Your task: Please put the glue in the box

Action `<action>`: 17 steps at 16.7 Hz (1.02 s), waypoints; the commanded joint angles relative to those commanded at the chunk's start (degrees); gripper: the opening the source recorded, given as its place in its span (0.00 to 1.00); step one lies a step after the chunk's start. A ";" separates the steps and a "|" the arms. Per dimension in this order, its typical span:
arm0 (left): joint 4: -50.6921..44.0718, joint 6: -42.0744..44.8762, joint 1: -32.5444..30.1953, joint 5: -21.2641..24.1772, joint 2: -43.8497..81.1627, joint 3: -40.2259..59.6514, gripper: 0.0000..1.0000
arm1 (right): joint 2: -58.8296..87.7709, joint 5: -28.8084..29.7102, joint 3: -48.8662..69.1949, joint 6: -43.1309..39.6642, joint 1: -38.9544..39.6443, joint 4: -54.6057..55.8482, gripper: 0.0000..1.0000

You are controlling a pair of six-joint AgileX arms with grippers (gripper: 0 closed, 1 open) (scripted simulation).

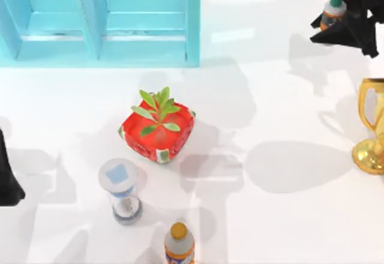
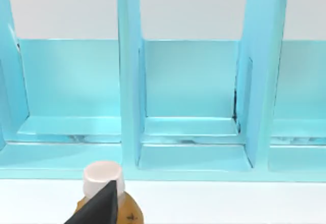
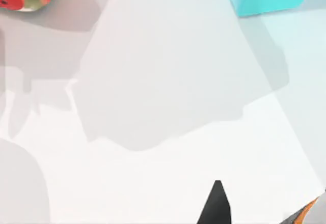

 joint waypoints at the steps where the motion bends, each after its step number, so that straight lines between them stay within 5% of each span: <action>1: 0.00 0.00 0.00 0.00 0.00 0.00 1.00 | -3.42 0.94 -1.45 2.62 -2.13 1.19 0.00; 10: 0.00 0.00 0.00 0.00 0.00 0.00 1.00 | -37.79 9.47 -28.57 28.86 -26.73 18.80 0.00; 17: 0.00 0.00 0.00 0.00 0.00 0.00 1.00 | -54.27 12.03 -58.91 38.63 -39.72 36.17 0.00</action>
